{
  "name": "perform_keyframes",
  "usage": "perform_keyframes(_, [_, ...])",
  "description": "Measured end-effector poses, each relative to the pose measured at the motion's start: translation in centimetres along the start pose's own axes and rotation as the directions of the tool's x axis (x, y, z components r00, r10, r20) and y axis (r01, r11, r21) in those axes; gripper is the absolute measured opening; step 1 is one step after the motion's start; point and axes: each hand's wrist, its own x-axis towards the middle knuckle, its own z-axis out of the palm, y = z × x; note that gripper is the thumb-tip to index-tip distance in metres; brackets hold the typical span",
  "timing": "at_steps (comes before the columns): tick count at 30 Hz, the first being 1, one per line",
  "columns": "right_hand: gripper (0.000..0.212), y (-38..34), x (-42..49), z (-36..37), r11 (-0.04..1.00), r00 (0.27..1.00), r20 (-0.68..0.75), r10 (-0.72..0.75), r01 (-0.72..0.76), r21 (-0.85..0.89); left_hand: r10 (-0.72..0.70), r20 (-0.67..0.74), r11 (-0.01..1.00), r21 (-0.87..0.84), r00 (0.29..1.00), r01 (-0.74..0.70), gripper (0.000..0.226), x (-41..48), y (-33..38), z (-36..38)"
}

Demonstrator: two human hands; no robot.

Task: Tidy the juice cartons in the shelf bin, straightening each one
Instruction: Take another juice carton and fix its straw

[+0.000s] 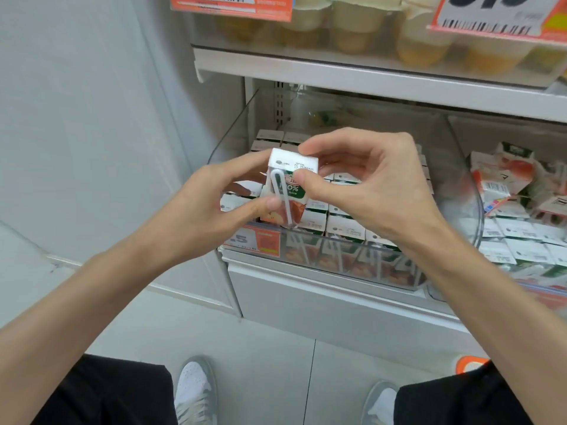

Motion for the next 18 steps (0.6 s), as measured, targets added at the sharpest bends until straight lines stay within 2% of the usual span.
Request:
perform_keyframes(3, [0.039, -0.7, -1.9, -0.9, 0.994, 0.995, -0.079, 0.056, -0.048, 0.101, -0.037, 0.029, 0.976, -0.215, 0.999, 0.042, 0.044, 0.7, 1.0, 1.0])
perform_keyframes(6, [0.049, -0.7, -3.5, -1.9, 0.975, 0.979, -0.086, 0.184, -0.171, 0.143, -0.073, 0.025, 0.934, -0.35, 0.997, 0.077, 0.045, 1.0, 1.7, 2.0])
perform_keyframes(12, [0.026, -0.5, -4.4, -2.2, 0.932, 0.937, -0.117, 0.329, -0.302, 0.199, -0.156, 0.066, 0.868, -0.466, 0.986, 0.169, 0.042, 1.1, 2.4, 3.1])
perform_keyframes(18, [0.018, -0.3, -4.5, -2.1, 0.881, 0.896, -0.11, 0.431, -0.391, 0.267, -0.136, 0.162, 0.852, -0.485, 0.977, 0.198, 0.04, 0.8, 2.4, 3.1])
